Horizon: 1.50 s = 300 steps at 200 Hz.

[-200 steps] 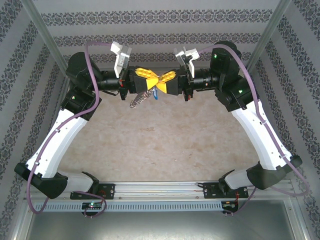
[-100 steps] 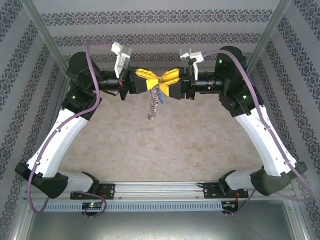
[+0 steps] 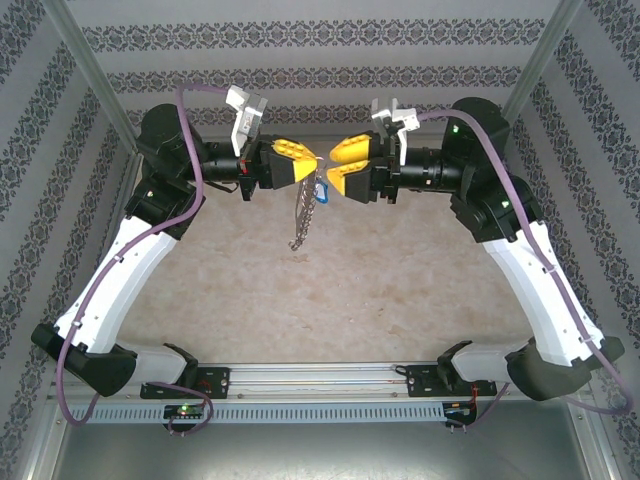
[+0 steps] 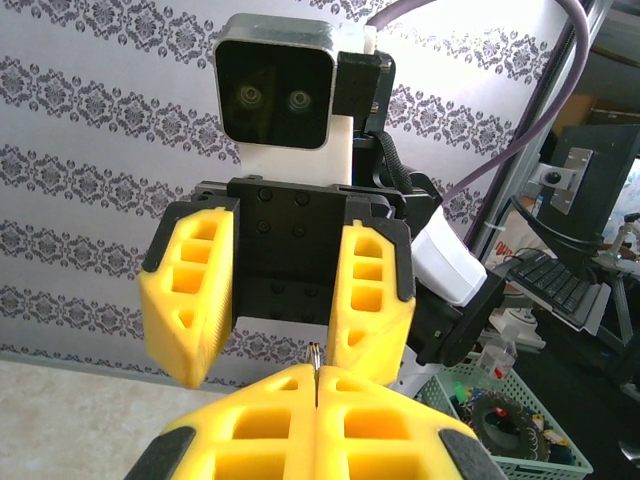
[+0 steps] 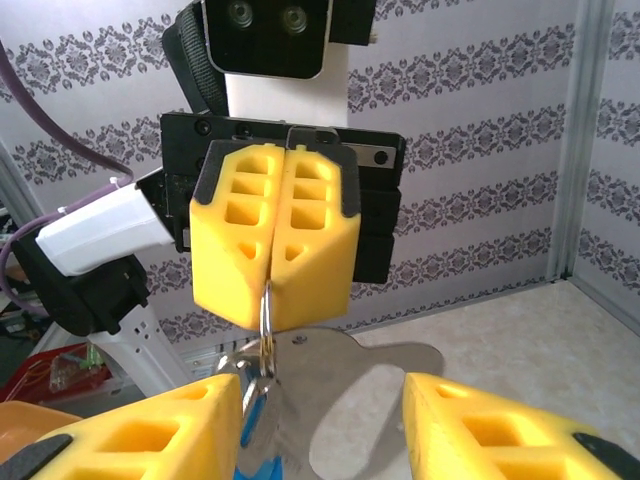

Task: Put the keys on the keyring

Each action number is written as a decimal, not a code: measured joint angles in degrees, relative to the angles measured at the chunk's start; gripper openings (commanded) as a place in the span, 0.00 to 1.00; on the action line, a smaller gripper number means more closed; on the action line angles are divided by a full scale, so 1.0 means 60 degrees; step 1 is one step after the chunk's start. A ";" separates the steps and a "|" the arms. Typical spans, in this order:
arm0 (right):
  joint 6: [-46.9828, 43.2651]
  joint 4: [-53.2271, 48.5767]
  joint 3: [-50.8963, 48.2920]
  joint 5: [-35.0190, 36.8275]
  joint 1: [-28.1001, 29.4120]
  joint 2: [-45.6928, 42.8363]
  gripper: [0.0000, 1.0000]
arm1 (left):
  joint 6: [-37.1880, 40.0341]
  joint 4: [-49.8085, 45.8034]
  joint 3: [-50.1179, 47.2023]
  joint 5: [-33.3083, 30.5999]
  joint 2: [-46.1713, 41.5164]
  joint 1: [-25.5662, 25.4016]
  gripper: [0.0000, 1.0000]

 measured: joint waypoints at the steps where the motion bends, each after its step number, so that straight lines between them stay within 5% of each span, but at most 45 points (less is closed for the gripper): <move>1: 0.0004 0.0004 0.0007 0.0000 0.0018 0.0015 0.45 | 0.0000 0.0000 -0.0004 0.0000 0.0000 0.0000 0.00; 30: -0.0004 0.0084 0.0157 0.0000 0.0142 0.0295 0.36 | -0.0029 0.0033 -0.0106 0.0000 0.0000 0.0000 0.00; 59: 0.0015 0.0142 0.0237 -0.0142 0.0219 0.0441 0.12 | -0.0033 0.0040 -0.0208 -0.0113 0.0000 0.0066 0.00; 88: -0.0015 0.0102 0.0335 -0.0226 0.0277 0.0488 0.00 | -0.0029 0.0062 -0.0215 -0.0186 -0.0033 0.0124 0.00; 124: -0.0313 -0.0171 0.0444 -0.0084 0.0277 0.0488 0.00 | 0.0138 -0.0102 -0.0204 -0.0193 -0.0036 0.0124 0.00; 185: -0.1953 -0.3217 0.2616 0.1417 0.0532 0.1300 0.00 | 0.3472 -0.4819 0.1617 -0.1078 0.0066 0.0109 0.32; 260: -0.3690 -0.7206 0.5723 0.2863 0.1417 0.3158 0.00 | 0.5326 -0.7388 0.1953 -0.1701 0.0208 -0.0069 0.33; 300: -0.3952 -0.8134 0.5923 0.3042 0.1515 0.3490 0.00 | 0.5854 -0.8127 0.2342 -0.1832 0.0474 -0.0131 0.33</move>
